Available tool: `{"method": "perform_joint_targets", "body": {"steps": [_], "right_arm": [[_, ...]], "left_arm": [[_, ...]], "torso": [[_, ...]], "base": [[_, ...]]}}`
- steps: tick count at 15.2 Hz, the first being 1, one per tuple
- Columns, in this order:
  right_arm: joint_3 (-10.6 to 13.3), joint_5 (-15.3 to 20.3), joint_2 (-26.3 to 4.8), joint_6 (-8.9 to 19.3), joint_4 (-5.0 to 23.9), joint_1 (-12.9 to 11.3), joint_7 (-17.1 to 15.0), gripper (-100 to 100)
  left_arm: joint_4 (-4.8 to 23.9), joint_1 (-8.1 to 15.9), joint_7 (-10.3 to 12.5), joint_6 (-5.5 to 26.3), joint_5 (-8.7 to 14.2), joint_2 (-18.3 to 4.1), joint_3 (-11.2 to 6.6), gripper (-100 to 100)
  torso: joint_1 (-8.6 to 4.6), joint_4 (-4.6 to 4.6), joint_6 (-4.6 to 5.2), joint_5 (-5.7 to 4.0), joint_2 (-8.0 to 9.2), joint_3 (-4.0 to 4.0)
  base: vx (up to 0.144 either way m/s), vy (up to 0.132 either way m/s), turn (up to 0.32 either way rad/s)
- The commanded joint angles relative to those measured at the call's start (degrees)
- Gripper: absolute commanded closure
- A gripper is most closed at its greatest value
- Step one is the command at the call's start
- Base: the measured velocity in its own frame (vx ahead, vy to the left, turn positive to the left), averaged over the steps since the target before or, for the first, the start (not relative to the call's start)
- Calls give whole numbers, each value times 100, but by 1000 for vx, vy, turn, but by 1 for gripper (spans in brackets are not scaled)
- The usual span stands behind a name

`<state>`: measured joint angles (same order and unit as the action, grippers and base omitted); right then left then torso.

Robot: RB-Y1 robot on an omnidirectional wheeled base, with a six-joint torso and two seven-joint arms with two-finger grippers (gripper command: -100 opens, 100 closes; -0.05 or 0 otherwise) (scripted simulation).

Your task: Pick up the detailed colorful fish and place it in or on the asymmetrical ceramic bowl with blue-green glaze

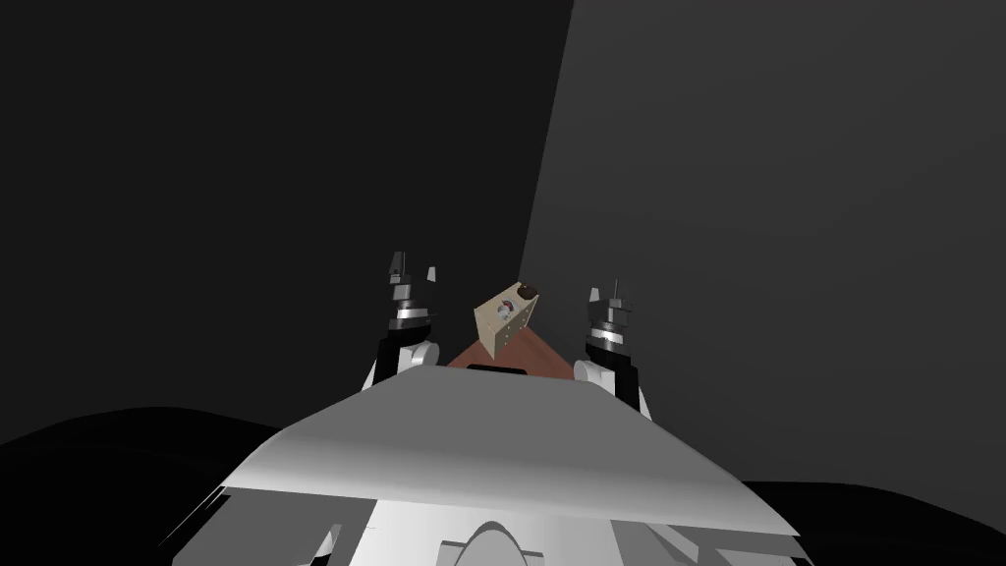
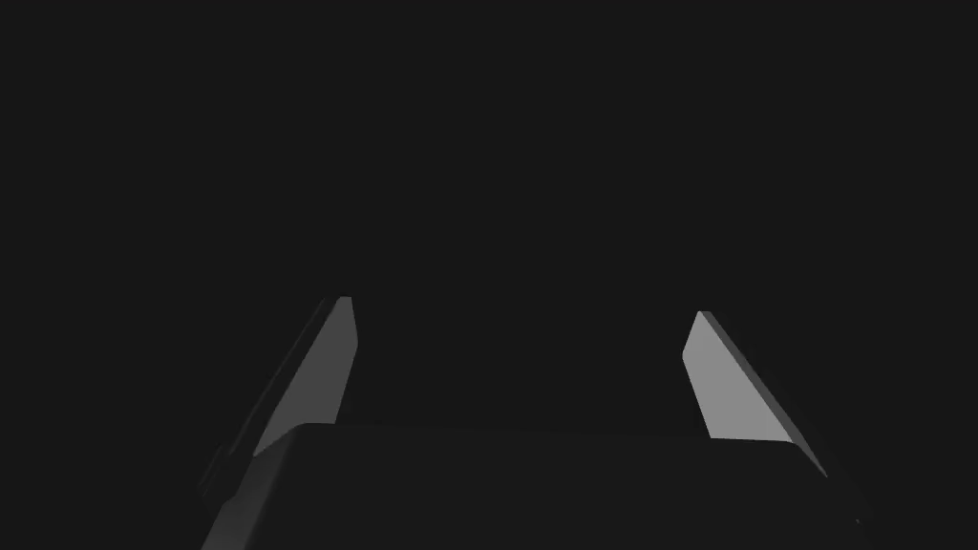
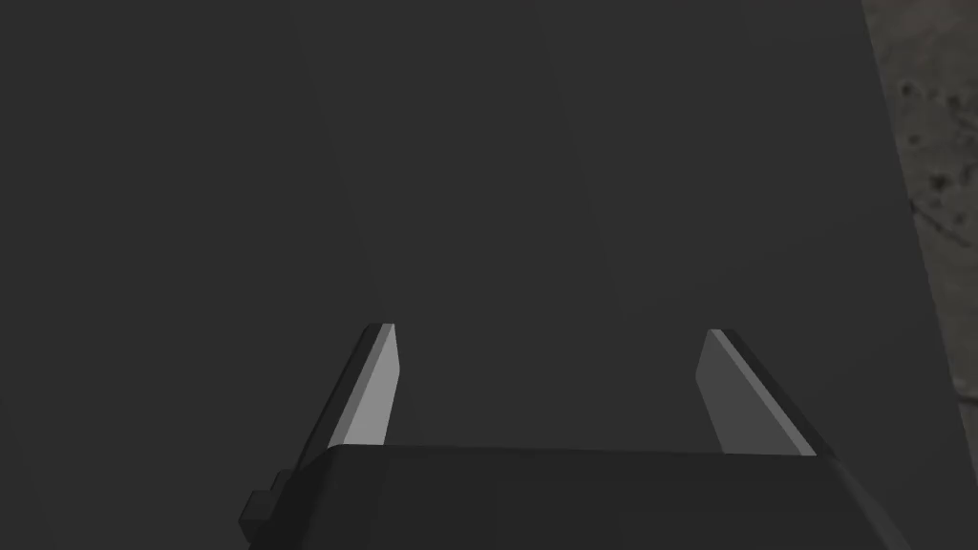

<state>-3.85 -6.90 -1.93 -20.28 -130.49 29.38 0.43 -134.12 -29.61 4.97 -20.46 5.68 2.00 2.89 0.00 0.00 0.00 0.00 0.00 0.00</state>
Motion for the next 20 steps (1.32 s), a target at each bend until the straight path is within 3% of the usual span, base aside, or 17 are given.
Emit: {"method": "perform_joint_targets", "body": {"steps": [1, 3, 6, 7, 8, 9, 10, 11, 13, 14, 15, 16, 17, 18, 19, 20], "right_arm": [[-34, -77, -184, 110, 191, -164, -72, -100], [-81, -188, -327, 269, 472, -399, -183, -100], [-109, -259, -386, 370, 653, -548, -257, -100], [-140, -340, -435, 484, 844, -716, -344, -100], [-140, -340, -435, 484, 860, -716, -344, -100], [-173, -429, -477, 610, 1059, -898, -444, -100], [-173, -429, -477, 610, 1089, -898, -444, -100], [-206, -525, -511, 746, 1226, -1095, -556, -100], [-206, -525, -511, 746, 1339, -1095, -556, -100], [-241, -628, -540, 891, 1523, -1302, -680, -100], [-241, -628, -540, 891, 1608, -1302, -680, -100], [-275, -736, -565, 1043, 1769, -1520, -815, -100], [-275, -736, -565, 1043, 1894, -1520, -815, -100], [-310, -849, -588, 1202, 2055, -1744, -962, -100], [-310, -849, -588, 1202, 2179, -1744, -962, -100], [-343, -966, -611, 1366, 2330, -1975, -1118, -100]], "left_arm": [[0, 0, 0, 0, 0, 0, 0, 0], [0, 0, 0, 0, 0, 0, 0, 0], [0, 0, 0, 0, 0, 0, 0, 0], [0, 0, 0, 0, 0, 0, 0, 0], [0, 0, 0, 0, 0, 0, 0, 0], [0, 0, 0, 0, 0, 0, 0, 0], [0, 0, 0, 0, 0, 0, 0, 0], [0, 0, 0, 0, 0, 0, 0, 0], [0, 0, 0, 0, 0, 0, 0, 0], [0, 0, 0, 0, 0, 0, 0, 0], [0, 0, 0, 0, 0, 0, 0, 0], [0, 0, 0, 0, 0, 0, 0, 0], [0, 0, 0, 0, 0, 0, 0, 0], [0, 0, 0, 0, 0, 0, 0, 0], [0, 0, 0, 0, 0, 0, 0, 0], [0, 0, 0, 0, 0, 0, 0, 0]], "torso": [[0, 0, 0, 0, 0, 0], [-5, -1, -3, -1, -7, -4], [-10, -4, -3, -3, -17, -10], [-9, -4, -2, -2, -17, -10], [-8, -4, -3, -2, -17, -10], [-7, -4, -2, -2, -16, -9], [-7, -4, -3, -2, -17, -10], [-7, -4, -2, -2, -16, -10], [-9, -4, -2, -2, -16, -10], [-7, -3, -1, -2, -14, -8], [-7, -3, -3, -2, -14, -8], [-7, -3, -2, -2, -15, -9], [-7, -4, -6, -2, -17, -10], [-8, -4, -3, -2, -17, -10], [-10, -4, -4, -2, -19, -11], [-12, -5, -2, -3, -20, -12]], "base": [[6, -3, 72], [25, -14, 144], [32, -18, 81], [27, -12, 98], [24, -11, 86], [29, -11, 91], [27, -13, 97], [27, -18, 130], [20, -18, 71], [19, -14, 84], [22, -13, 113], [27, -17, 195], [28, -24, 151], [30, -30, 129], [34, -31, 103], [40, -29, 145]]}}
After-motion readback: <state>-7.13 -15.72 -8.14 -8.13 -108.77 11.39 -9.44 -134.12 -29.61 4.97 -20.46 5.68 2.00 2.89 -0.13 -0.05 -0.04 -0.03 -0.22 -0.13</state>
